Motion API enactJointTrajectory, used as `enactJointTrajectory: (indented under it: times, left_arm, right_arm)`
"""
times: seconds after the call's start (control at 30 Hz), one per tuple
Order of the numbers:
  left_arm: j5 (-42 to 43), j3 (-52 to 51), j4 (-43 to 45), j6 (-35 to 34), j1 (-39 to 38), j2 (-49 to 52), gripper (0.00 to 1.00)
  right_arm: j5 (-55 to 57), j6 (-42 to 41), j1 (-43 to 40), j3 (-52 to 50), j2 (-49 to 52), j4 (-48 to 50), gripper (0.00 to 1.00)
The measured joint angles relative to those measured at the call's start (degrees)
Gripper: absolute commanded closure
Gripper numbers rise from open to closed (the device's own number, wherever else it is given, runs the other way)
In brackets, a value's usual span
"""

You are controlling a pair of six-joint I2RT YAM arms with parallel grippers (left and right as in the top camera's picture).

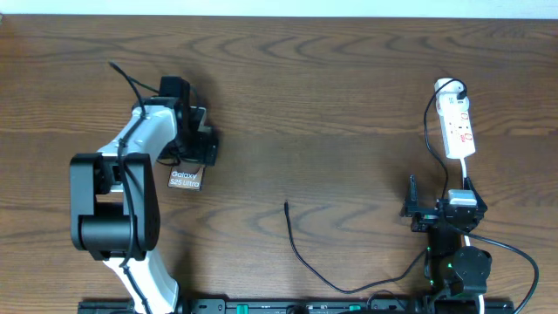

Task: Plug charger to phone and switch on socket
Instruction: 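Lower the left gripper onto the Galaxy S25 Ultra phone box, then close the left gripper on the phone box edges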

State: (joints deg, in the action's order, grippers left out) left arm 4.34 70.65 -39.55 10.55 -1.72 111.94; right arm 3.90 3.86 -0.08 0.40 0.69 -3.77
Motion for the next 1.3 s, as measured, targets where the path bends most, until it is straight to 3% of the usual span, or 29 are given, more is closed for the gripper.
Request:
enactJointTrajectory:
  times: [1.3]
  left_arm:
    - [-0.02,-0.02,-0.48,4.70,-1.03,0.00,0.02]
  right_arm:
    - [0.00,0.00,0.00,0.00,0.00,0.00,0.01]
